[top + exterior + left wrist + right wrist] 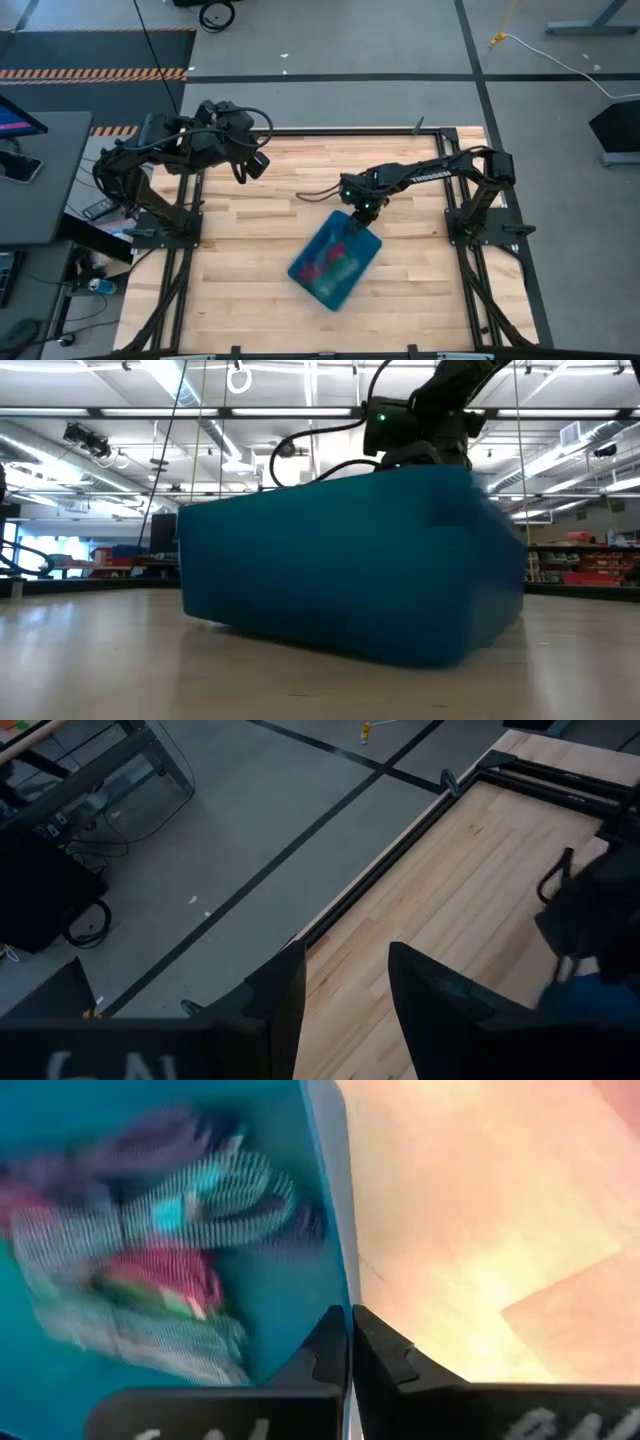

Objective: Pick and place USB-C Cables
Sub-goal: Adjust the blue bin on the table

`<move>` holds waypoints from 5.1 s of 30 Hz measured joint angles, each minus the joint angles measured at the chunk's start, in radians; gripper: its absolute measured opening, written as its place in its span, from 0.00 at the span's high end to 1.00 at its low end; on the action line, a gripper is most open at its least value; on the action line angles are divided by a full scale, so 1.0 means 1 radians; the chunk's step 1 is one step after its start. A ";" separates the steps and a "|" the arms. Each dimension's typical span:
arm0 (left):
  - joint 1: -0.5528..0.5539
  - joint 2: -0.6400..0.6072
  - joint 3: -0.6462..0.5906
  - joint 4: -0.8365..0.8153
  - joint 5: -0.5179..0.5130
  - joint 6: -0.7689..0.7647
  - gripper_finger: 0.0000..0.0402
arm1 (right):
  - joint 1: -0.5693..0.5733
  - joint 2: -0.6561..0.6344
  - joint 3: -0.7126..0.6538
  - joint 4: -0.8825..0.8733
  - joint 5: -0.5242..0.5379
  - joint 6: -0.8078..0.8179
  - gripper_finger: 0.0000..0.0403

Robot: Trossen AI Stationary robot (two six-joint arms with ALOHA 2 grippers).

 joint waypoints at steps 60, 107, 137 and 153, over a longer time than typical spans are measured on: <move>0.000 0.000 0.000 0.000 0.000 0.176 0.62 | 0.208 -0.003 0.000 -0.057 0.496 0.894 0.99; 0.000 0.000 0.000 0.000 0.000 0.174 0.62 | 0.238 -0.011 0.000 -0.112 0.569 0.952 0.99; 0.000 0.000 0.000 0.000 0.000 0.166 0.62 | 0.223 -0.010 0.000 0.039 0.495 0.762 0.77; 0.000 0.000 0.000 0.000 0.000 0.154 0.62 | 0.163 -0.116 0.019 -0.008 0.516 0.569 0.77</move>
